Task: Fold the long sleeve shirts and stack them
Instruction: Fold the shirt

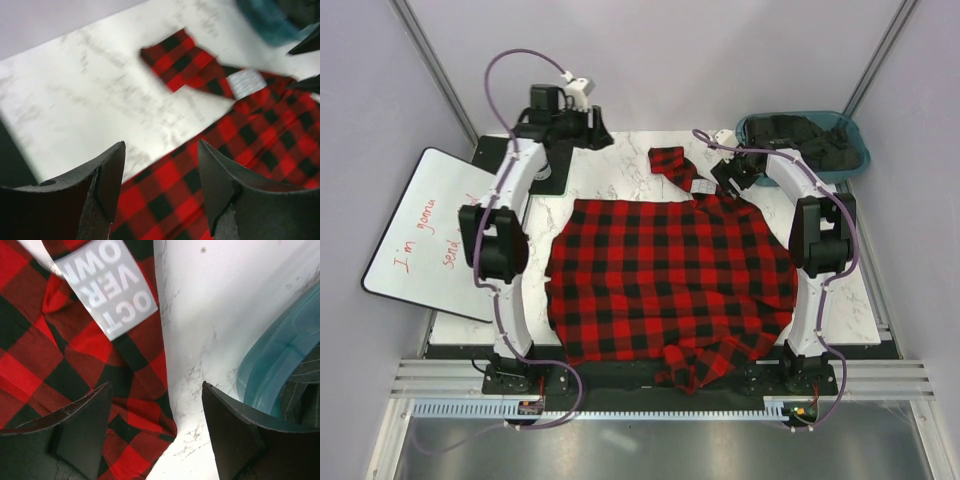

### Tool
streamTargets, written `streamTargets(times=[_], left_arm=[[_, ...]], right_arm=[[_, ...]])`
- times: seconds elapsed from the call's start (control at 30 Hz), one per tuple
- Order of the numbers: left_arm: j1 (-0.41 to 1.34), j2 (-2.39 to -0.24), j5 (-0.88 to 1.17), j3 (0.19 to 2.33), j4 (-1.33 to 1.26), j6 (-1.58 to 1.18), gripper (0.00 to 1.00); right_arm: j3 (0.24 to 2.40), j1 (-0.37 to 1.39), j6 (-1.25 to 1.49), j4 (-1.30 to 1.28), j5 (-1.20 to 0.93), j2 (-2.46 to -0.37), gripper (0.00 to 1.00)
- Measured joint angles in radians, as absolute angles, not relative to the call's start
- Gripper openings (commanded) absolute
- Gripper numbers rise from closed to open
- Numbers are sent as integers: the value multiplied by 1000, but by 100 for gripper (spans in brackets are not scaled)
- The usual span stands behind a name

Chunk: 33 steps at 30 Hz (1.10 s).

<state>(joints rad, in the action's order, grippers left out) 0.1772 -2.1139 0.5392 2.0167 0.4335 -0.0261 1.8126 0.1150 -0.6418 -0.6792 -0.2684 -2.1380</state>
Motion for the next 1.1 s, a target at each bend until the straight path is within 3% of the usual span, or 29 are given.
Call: streamTargets(times=[0.17,0.47,0.87,1.1], left_arm=[[58,-2043,541,1877,580,182,64],[97,-2160,473,1865,776,432,66],[92,-2257,364,1951,826,648,62],[99,-2316,336,1972,835,716,61]], right_arm=[[1765,113,-693,-688,-225,-2142,67],[1764,106,-730,-688,-192,-2174,51],[1774,93,-731,-664,-177,-2210,2],[1811,91,-694,-646,-177,-2214,0]])
